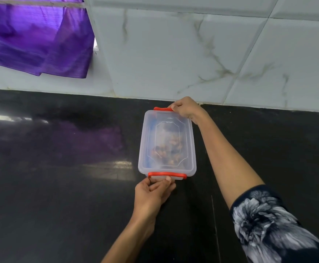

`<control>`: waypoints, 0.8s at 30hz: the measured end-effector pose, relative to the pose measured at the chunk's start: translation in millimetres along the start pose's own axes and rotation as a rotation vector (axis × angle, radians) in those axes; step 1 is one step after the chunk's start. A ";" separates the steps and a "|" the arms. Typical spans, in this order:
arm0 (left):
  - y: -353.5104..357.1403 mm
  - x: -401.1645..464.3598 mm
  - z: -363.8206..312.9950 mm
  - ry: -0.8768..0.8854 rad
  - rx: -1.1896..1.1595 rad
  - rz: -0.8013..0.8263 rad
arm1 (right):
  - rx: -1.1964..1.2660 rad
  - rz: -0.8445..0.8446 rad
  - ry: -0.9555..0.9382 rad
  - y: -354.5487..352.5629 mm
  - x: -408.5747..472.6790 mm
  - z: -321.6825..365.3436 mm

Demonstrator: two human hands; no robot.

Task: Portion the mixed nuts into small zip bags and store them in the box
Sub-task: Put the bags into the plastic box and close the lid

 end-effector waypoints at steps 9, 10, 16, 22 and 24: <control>-10.7 -23.0 11.4 -0.008 0.165 0.014 | 0.270 -0.215 -0.183 -20.7 -88.8 -20.1; -12.1 -28.0 15.9 0.056 0.223 0.008 | 0.277 -0.235 -0.185 -21.5 -108.0 -29.4; -14.2 -55.7 39.0 0.627 0.758 -0.139 | 0.301 -0.416 -0.088 -11.5 -219.8 -116.7; -3.1 -62.9 64.1 0.856 1.194 -0.106 | 0.235 -0.898 0.123 13.2 -319.9 -181.9; -0.6 -61.2 72.0 0.949 1.287 -0.107 | 0.166 -0.989 0.215 17.0 -340.9 -196.7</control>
Point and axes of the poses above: each hand's wrist, its own x-axis towards the middle knuckle, its own y-axis out of the palm, z = x × y, the point moved 2 cm from there along x, towards the middle knuckle, and after that the axes turned 4 degrees about x, right-handed, at the moved point
